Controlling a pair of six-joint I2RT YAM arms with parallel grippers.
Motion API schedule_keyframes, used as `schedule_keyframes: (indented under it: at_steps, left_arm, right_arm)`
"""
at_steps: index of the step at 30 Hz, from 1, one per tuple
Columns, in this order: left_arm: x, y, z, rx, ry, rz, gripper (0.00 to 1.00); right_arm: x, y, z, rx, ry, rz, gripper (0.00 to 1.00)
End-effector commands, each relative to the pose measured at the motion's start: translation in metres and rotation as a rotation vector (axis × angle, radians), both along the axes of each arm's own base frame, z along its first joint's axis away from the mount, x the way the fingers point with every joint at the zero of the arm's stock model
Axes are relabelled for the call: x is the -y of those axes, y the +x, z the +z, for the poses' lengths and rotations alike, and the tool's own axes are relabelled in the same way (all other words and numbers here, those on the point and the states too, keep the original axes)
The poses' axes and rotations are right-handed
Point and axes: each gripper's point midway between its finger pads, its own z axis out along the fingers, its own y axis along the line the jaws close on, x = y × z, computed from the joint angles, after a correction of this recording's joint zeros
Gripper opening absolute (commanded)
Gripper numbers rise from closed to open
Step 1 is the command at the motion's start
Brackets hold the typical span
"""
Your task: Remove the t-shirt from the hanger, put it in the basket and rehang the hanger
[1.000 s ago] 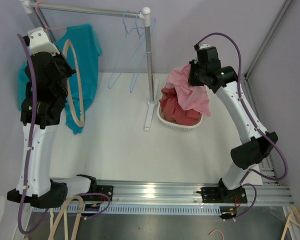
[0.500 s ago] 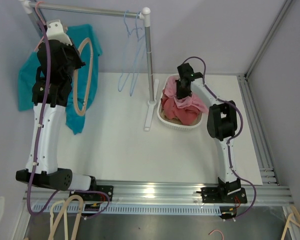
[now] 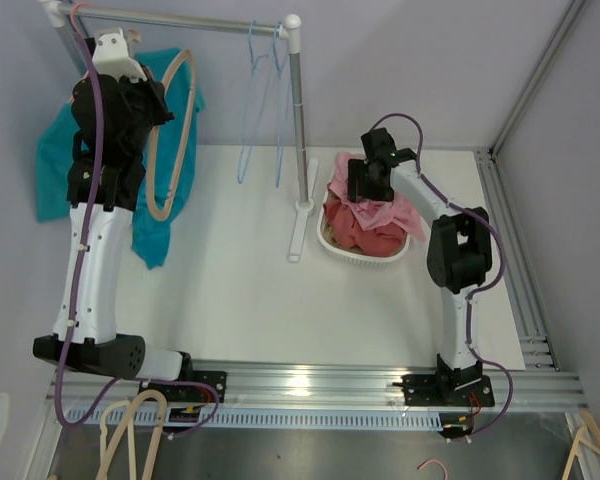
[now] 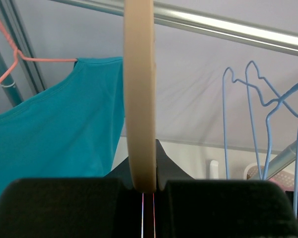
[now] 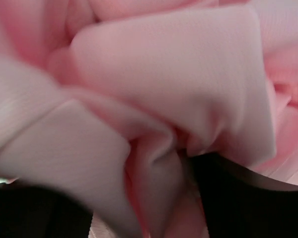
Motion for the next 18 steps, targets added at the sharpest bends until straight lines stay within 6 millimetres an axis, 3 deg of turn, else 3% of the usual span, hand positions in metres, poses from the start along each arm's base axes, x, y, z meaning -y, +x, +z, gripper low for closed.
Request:
schedule_keyframes:
  at_steps: [1,2,4,12,18]
  left_arm:
    - [0.01,0.015,0.011,0.057,0.025,-0.062,0.01]
    - [0.011,0.018,0.012,0.06,0.026,-0.07,0.01]
    - [0.013,0.026,0.007,0.046,0.029,-0.077,0.01]
    - [0.025,0.04,0.012,0.081,0.043,-0.128,0.01]
    - [0.033,0.046,0.02,0.125,0.065,-0.129,0.01]
  right_arm:
    - [0.012,-0.021,0.044,0.024,-0.01,-0.023,0.76]
    - [0.012,-0.02,0.059,0.057,-0.003,-0.026,0.77]
    - [0.016,-0.018,0.07,0.082,-0.006,-0.036,0.83]
    - [0.016,-0.013,0.143,0.233,0.038,-0.034,0.85]
    - [0.018,-0.016,0.177,0.307,0.058,-0.034,0.86]
